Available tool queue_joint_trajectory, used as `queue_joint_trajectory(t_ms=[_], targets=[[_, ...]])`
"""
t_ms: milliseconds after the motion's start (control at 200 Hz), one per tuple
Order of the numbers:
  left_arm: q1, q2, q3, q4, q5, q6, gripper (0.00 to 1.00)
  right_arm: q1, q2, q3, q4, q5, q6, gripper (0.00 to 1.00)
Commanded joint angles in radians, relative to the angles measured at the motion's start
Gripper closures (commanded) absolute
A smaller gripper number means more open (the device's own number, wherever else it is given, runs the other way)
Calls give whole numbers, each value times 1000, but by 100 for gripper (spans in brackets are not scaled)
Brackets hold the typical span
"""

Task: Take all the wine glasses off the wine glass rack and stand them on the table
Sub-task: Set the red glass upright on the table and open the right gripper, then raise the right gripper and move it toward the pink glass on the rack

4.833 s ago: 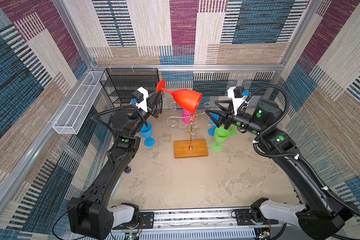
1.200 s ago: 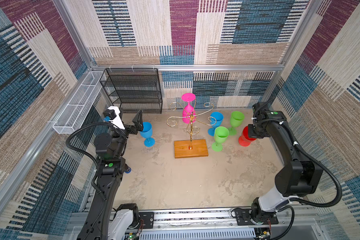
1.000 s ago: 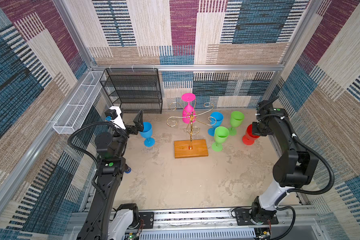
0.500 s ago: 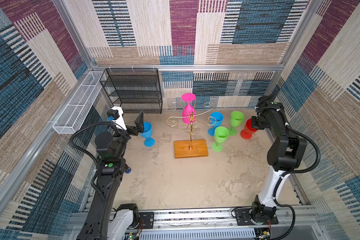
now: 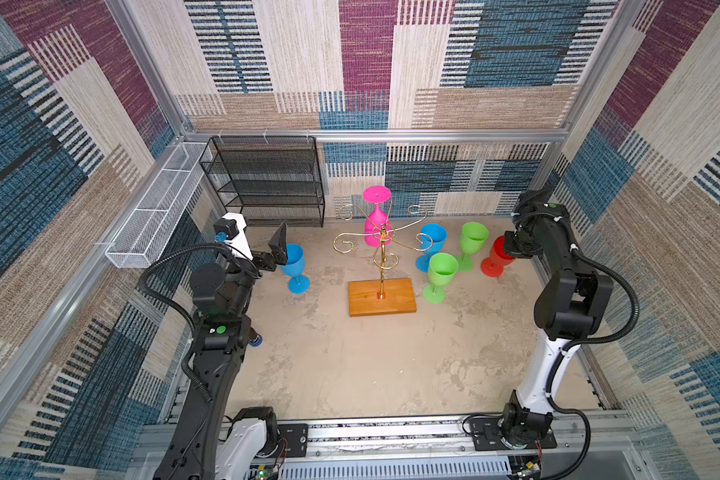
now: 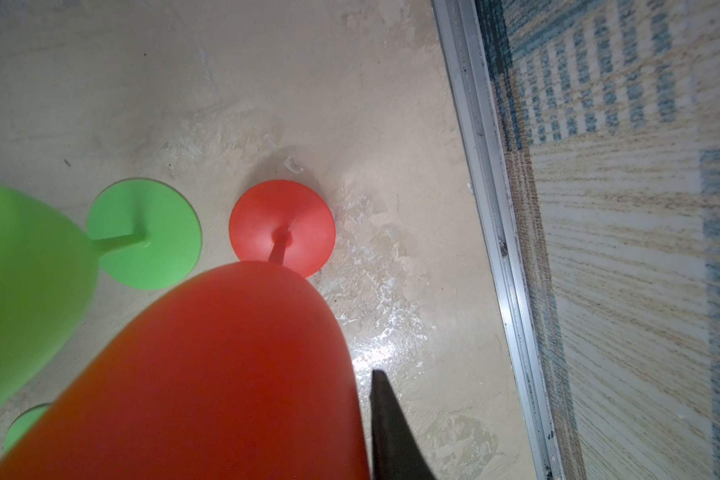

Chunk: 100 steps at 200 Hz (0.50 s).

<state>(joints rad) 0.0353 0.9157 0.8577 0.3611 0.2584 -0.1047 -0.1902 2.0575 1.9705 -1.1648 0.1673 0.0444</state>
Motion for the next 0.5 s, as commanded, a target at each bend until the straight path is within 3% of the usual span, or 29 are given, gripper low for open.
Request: queue_joint_trajectory(t_ms=[0,300,496], targets=[[2,-1,-3,19,-4,17,4,1,-12,25,12,-13,6,74],[1,-8,-9,22,-20,19,4,0,-20,137,25,-67,36,58],[3,-6,12,-23,-28,13,4,0,-123,140,129,-109,71,52]])
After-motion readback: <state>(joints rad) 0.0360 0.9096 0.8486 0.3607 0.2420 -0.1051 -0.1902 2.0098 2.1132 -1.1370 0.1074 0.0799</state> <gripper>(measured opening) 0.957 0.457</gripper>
